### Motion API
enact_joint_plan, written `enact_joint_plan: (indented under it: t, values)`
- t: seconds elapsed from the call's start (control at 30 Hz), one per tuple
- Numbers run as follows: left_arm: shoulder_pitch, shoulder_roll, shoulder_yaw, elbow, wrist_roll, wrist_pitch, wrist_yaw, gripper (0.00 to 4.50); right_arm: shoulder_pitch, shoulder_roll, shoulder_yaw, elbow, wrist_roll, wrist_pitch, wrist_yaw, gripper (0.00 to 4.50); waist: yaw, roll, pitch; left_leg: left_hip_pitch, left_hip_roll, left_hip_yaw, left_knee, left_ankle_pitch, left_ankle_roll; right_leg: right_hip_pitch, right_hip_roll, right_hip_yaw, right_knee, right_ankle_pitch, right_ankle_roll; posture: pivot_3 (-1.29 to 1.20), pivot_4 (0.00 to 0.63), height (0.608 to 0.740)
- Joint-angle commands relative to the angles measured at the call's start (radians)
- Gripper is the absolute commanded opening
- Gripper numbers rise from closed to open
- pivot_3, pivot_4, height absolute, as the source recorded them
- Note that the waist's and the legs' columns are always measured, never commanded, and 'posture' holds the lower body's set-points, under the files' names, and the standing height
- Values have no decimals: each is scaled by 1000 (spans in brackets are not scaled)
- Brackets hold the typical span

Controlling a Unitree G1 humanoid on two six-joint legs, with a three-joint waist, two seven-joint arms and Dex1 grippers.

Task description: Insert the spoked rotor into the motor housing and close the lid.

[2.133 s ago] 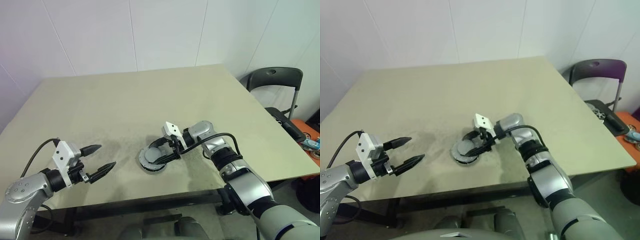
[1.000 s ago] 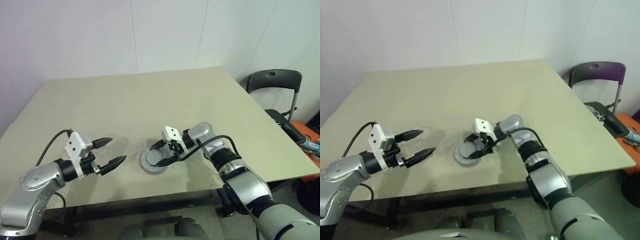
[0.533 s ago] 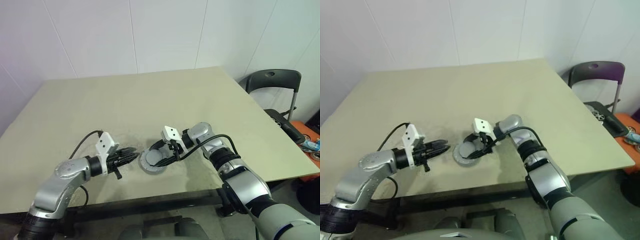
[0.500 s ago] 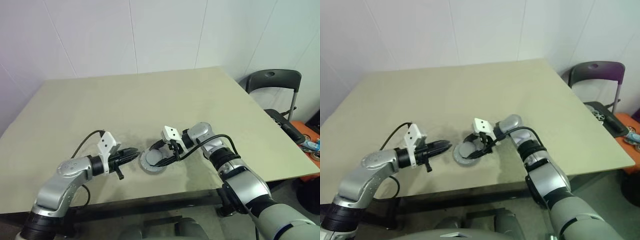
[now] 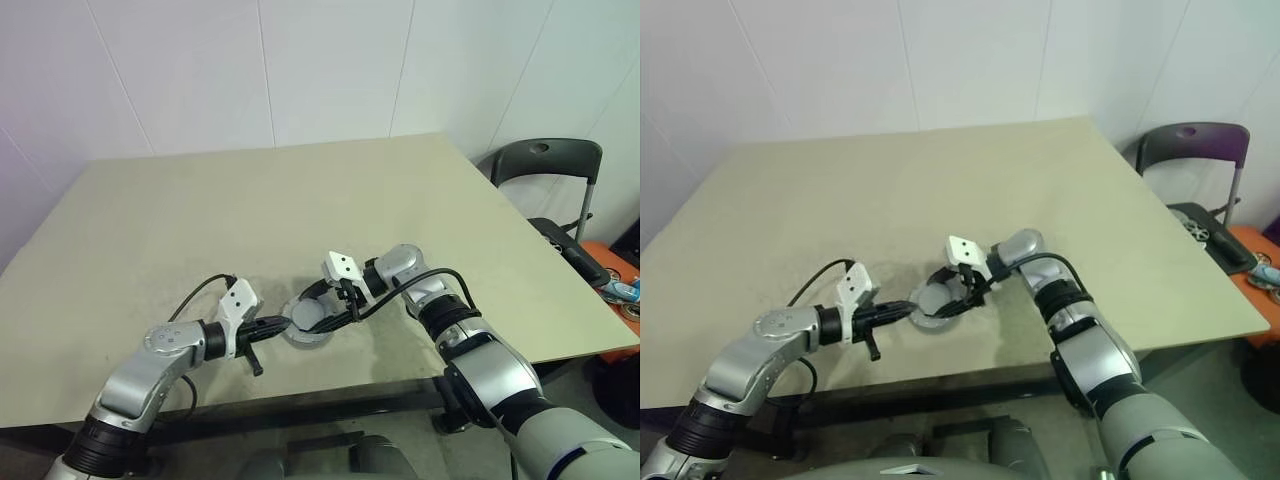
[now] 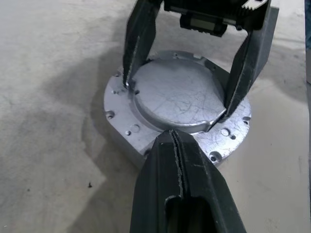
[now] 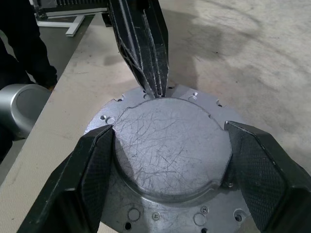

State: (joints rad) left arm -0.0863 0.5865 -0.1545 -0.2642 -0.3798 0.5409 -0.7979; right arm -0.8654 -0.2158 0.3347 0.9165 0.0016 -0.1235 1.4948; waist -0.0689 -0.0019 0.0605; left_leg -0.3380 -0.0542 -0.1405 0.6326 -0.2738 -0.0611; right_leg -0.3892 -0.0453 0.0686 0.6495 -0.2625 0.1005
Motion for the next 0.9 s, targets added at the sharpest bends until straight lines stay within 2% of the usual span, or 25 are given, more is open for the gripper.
enact_joint_plan:
  t: [0.03, 0.2, 0.27, 0.33, 0.57, 0.73, 0.9]
  values:
    - [-6, 8, -9, -19, 17, 11, 1, 0, -5, -8, -11, -6, -13, 28, -35, 3259, 0, 0, 0, 0, 0, 0, 0, 0, 0, 0, 0, 0, 0, 0, 0, 0, 0, 740]
    - [-1, 15, -6, -38, 13, 28, -5, 0, -15, -12, -9, -8, -7, 83, -13, 3259, 1, 0, -1, 1, 0, 0, 1, 0, 0, 1, 0, 0, 1, 0, 0, 0, 0, 740]
    - [3, 21, -7, -41, 19, 28, -8, 0, -18, -10, -14, -12, -2, 94, -14, 4001, 0, 0, -1, 1, 0, 0, 1, 0, 0, 1, 0, 0, 1, 0, 0, 0, 0, 740]
    - [10, 26, -9, -50, 17, 35, -13, 0, -20, -9, -17, -17, -1, 95, -18, 4469, 0, 0, -1, 1, 0, 0, 1, 0, 0, 1, 0, 0, 1, 0, 0, 0, 0, 740]
    - [21, 29, -4, -64, -8, 54, -22, 0, -26, -12, -30, -30, 1, 63, -32, 4469, 0, 0, -1, 0, 0, 0, 0, 0, 0, 0, 0, 0, 1, 0, 0, 0, 0, 740]
    - [26, 31, -4, -61, -11, 67, -24, 0, -50, -23, -83, -73, 50, 90, -48, 4469, 0, 0, -1, 0, 0, 0, 0, 0, 0, 0, 0, 0, 1, 0, 0, 0, 0, 740]
    - [19, 29, -8, -52, 0, 59, -29, 0, -79, -59, -182, -125, 137, 295, -66, 4469, 1, 0, -1, 0, 0, 0, 0, 0, 0, 0, 0, 0, 0, 0, 0, 0, 0, 740]
